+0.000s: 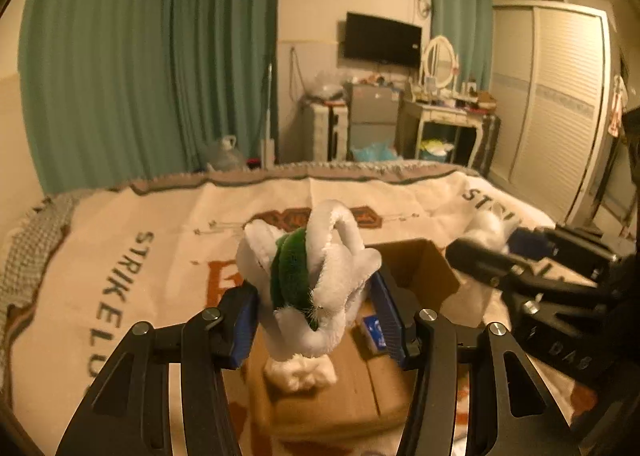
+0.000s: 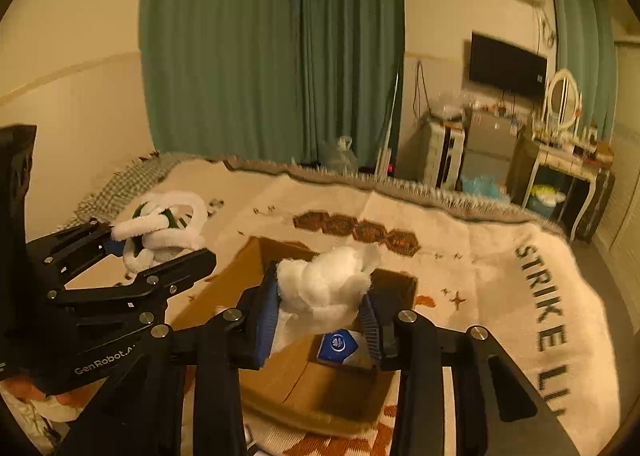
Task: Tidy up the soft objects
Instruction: 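Carry both items over the box and release them inside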
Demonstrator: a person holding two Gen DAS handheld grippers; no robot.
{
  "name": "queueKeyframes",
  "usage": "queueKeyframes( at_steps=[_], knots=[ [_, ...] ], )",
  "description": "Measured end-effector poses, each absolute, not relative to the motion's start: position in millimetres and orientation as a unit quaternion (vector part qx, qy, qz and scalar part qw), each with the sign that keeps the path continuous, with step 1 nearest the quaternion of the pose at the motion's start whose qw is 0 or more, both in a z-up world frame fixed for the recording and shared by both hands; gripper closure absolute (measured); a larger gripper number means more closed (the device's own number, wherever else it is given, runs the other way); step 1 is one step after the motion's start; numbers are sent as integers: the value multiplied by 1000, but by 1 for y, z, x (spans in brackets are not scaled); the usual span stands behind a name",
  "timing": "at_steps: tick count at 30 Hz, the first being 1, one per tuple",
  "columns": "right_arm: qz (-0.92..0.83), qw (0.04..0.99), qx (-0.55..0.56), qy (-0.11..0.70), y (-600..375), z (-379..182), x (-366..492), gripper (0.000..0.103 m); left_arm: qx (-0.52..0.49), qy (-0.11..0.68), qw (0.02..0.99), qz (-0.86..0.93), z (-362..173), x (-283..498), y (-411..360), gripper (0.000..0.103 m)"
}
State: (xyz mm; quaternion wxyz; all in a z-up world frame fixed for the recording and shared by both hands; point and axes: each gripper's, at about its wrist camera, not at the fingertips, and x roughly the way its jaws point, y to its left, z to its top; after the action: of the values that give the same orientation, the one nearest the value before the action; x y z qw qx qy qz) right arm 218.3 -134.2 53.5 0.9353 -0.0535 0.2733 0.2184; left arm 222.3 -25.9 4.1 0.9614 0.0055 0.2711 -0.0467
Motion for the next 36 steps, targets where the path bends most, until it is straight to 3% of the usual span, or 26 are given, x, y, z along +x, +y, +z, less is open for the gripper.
queueKeyframes(
  at_steps=[7,8,13,16,18,25,28,36],
  knots=[
    [204,923,-42,324,-136,-2,280,68,11,302,952,-52,-20,258,-34,52],
    [204,922,-41,328,-136,-8,285,68,16,304,951,-53,-21,261,-36,47],
    [190,921,-34,338,-140,-17,291,55,42,305,951,-29,-19,263,-41,41],
    [179,924,-26,337,-147,-9,287,40,55,294,954,-27,-4,251,-41,35],
    [170,929,-27,329,-153,5,276,32,58,276,959,-21,10,238,-40,24],
    [155,946,-30,282,-171,77,219,27,45,217,975,-15,84,169,-30,23],
    [147,957,-32,248,-180,121,179,24,37,188,981,-15,116,133,-24,9],
    [140,971,-58,186,-200,197,69,12,35,138,989,-27,160,48,-9,8]
  ],
)
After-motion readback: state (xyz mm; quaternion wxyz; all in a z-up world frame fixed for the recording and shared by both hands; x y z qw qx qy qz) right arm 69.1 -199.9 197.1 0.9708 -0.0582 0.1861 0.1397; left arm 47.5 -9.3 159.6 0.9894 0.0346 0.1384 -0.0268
